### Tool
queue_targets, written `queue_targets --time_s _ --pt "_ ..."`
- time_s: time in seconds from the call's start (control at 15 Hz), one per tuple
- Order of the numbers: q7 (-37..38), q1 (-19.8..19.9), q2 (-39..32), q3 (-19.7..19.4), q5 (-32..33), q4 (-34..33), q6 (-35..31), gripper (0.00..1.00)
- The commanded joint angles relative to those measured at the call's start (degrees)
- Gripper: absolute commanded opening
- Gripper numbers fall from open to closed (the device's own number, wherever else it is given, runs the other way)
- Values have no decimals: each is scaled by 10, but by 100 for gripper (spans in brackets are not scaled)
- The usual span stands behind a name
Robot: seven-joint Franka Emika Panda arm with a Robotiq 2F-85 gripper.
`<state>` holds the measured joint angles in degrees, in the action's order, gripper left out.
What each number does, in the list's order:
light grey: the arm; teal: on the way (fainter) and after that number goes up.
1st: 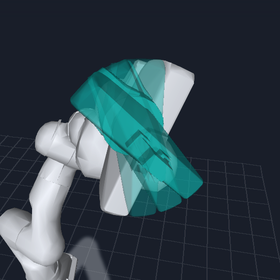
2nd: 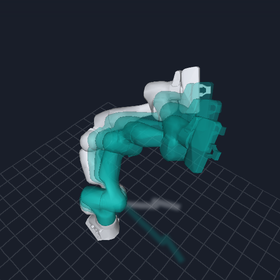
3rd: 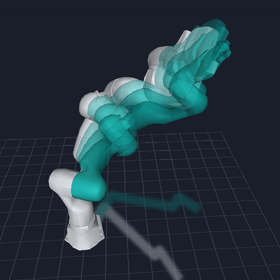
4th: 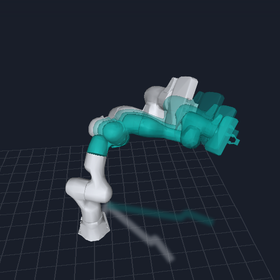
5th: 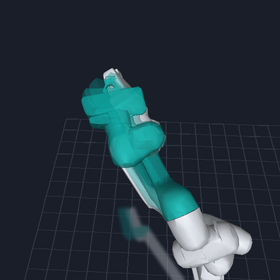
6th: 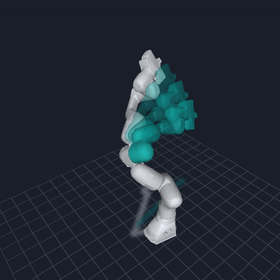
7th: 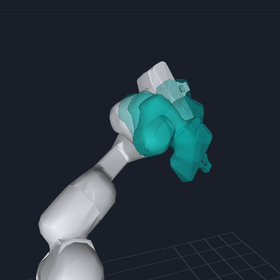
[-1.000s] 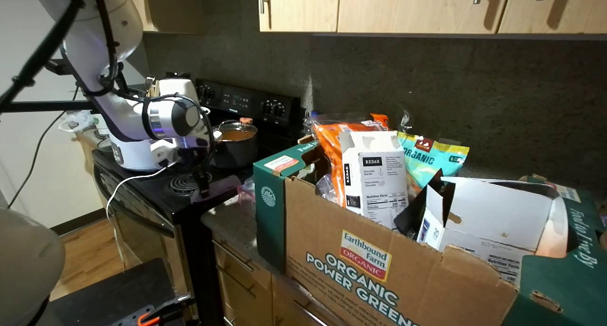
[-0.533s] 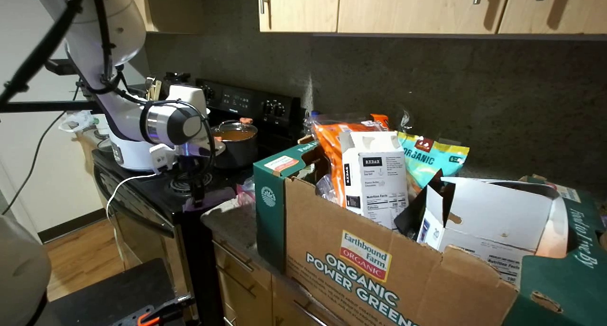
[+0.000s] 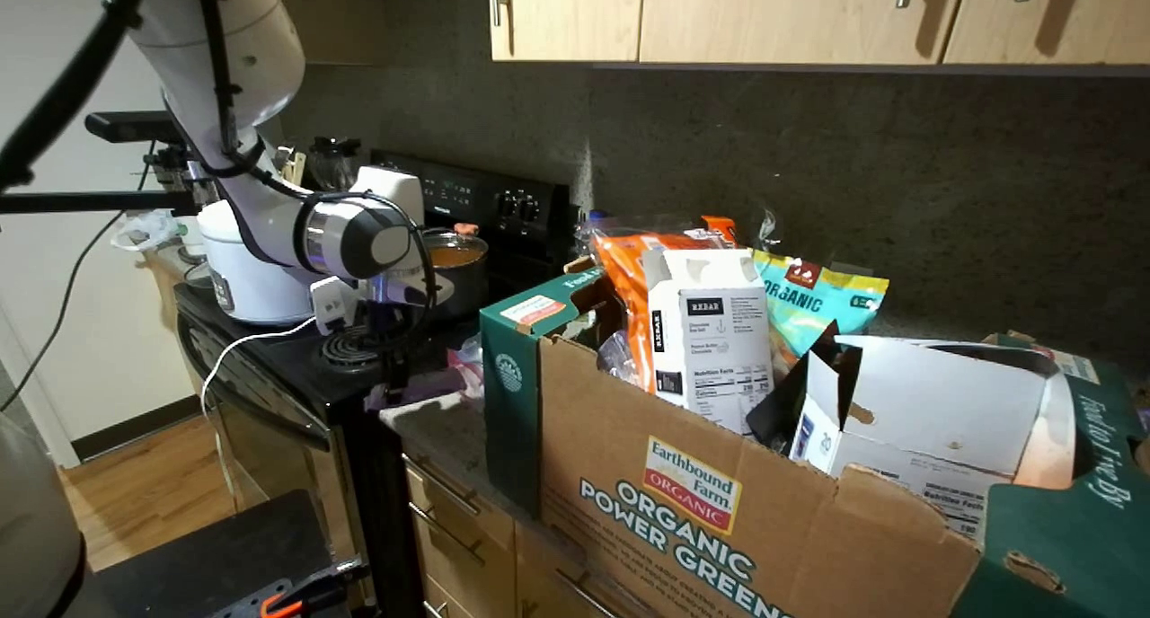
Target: Put the Ziploc bag on the counter in the box
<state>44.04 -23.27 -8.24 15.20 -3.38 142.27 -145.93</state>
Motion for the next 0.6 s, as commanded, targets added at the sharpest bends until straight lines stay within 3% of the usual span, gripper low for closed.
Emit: queue_targets --time_s 0.0,0.53 --pt "-25 19 -13 3 -15 -21 29 12" --pt "-59 26 -69 2 -23 -73 25 12"
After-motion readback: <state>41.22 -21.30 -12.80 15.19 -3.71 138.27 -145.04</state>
